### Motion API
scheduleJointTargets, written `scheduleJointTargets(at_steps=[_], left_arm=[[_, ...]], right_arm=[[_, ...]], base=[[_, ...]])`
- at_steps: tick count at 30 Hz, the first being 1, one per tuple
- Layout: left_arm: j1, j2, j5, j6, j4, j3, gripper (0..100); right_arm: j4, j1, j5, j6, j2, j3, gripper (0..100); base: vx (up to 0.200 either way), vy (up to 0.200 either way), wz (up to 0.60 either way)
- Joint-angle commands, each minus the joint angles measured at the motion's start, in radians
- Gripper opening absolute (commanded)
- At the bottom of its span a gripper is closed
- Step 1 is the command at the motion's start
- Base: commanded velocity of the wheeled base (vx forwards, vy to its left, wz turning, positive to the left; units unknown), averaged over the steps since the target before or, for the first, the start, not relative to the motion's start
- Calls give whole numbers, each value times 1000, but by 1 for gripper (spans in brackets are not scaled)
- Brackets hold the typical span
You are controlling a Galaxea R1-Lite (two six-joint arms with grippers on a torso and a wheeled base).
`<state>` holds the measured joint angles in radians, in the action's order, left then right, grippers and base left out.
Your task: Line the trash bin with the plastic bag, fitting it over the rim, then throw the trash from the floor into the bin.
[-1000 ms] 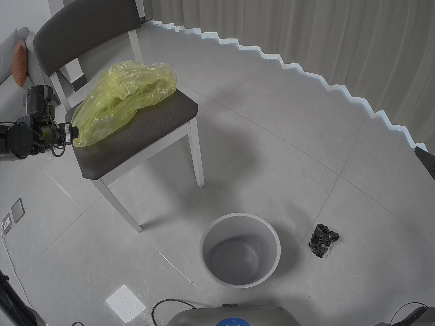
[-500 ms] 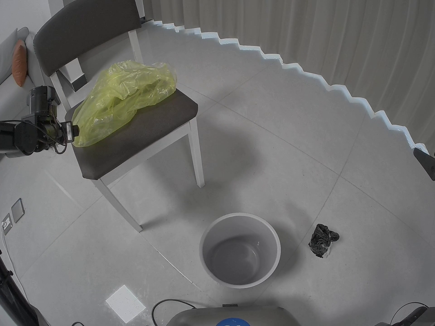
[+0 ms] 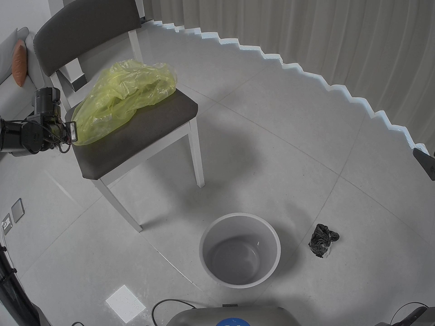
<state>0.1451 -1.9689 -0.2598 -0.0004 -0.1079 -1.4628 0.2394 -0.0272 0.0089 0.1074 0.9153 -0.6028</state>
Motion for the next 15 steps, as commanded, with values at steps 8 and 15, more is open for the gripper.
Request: scheduleJointTargets(at_steps=[8, 15], left_arm=[[-4, 10, 1, -1, -1, -13, 0], [-36, 101, 7, 2, 2, -2, 0]], right_arm=[[1, 0, 0, 1, 0, 0, 100], [3, 0, 2, 0, -1, 0, 100]], base=[[0, 0, 0], [0, 0, 0]])
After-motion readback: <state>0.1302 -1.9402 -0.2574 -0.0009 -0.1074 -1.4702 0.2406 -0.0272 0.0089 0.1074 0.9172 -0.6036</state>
